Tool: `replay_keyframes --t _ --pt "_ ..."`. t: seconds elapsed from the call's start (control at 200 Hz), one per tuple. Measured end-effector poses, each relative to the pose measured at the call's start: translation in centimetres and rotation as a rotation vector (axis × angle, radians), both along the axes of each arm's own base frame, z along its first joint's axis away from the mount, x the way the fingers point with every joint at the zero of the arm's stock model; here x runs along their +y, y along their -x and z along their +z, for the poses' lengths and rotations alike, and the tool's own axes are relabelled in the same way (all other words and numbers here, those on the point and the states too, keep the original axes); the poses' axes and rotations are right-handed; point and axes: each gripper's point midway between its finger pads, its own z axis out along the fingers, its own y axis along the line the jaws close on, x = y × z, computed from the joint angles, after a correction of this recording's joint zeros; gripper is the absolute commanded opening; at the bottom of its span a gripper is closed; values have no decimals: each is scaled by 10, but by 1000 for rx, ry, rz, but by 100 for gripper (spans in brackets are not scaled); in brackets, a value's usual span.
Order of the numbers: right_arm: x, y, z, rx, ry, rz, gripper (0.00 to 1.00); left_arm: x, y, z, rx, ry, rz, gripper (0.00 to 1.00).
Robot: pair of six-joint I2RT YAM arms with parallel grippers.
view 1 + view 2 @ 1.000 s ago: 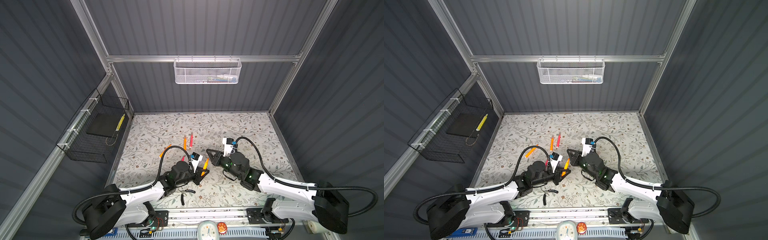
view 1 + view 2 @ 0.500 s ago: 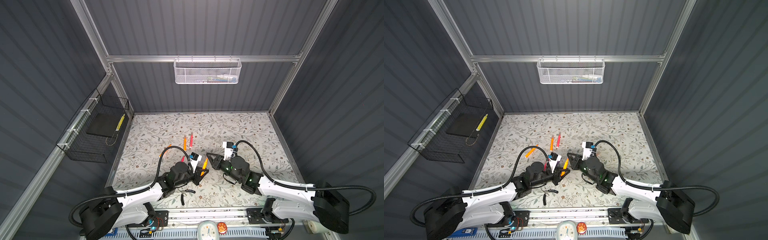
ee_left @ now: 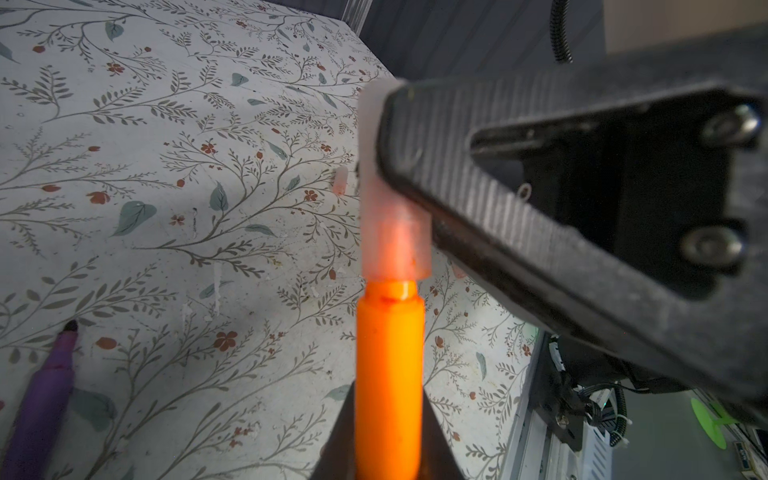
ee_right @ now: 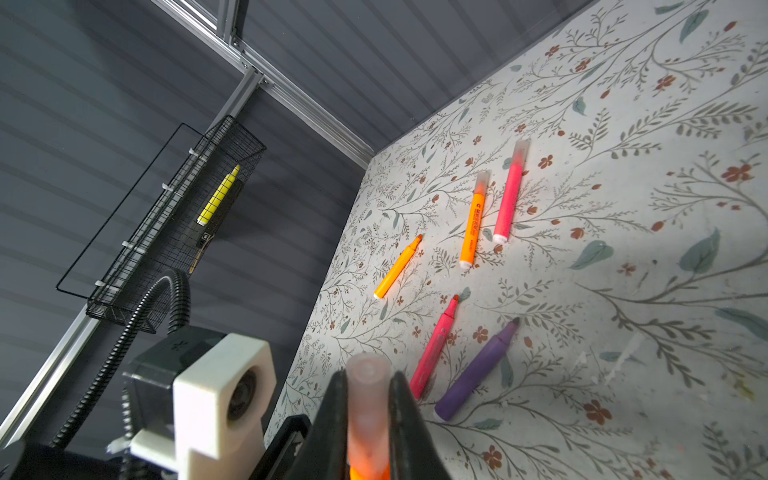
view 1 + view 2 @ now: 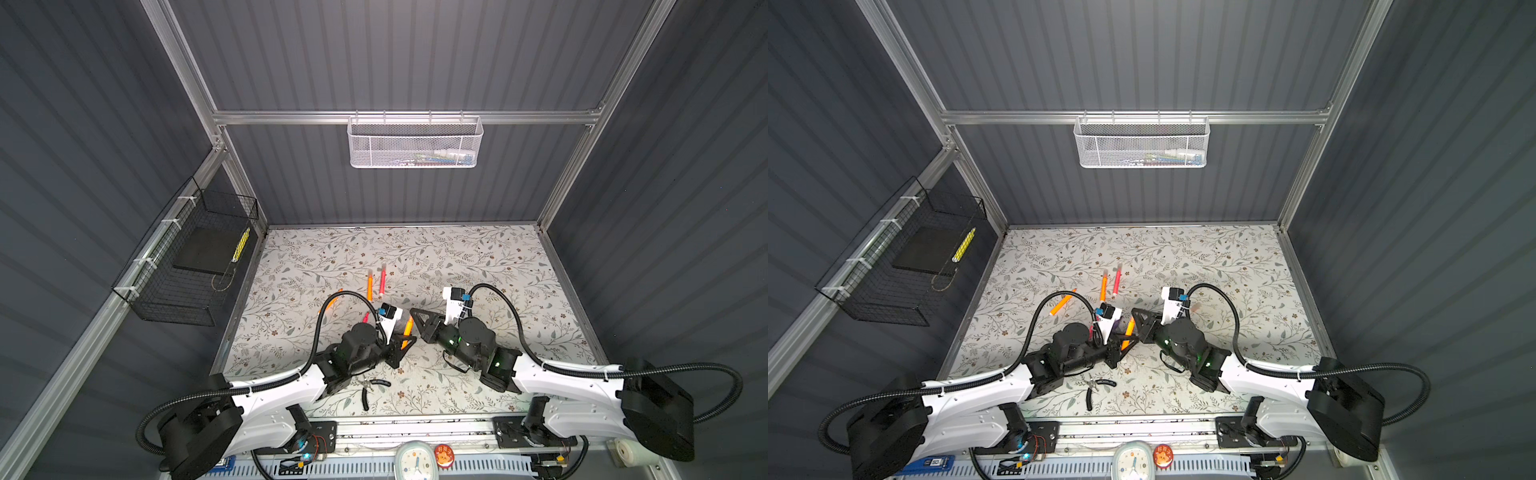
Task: Insert the pens into the pen caps
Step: 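Lower the pink cap onto the orange marker tip with the right gripper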
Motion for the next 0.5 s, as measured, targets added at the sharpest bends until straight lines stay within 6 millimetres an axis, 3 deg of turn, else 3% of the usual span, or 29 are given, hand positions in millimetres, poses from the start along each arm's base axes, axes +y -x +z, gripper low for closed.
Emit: replay_keyframes --t 0.26,0.5 --pt "-2 4 16 -76 -67 9 4 -4 5 23 35 116 -84 0" --pt "-1 6 23 -119 -78 24 9 -5 6 28 30 139 -95 0"
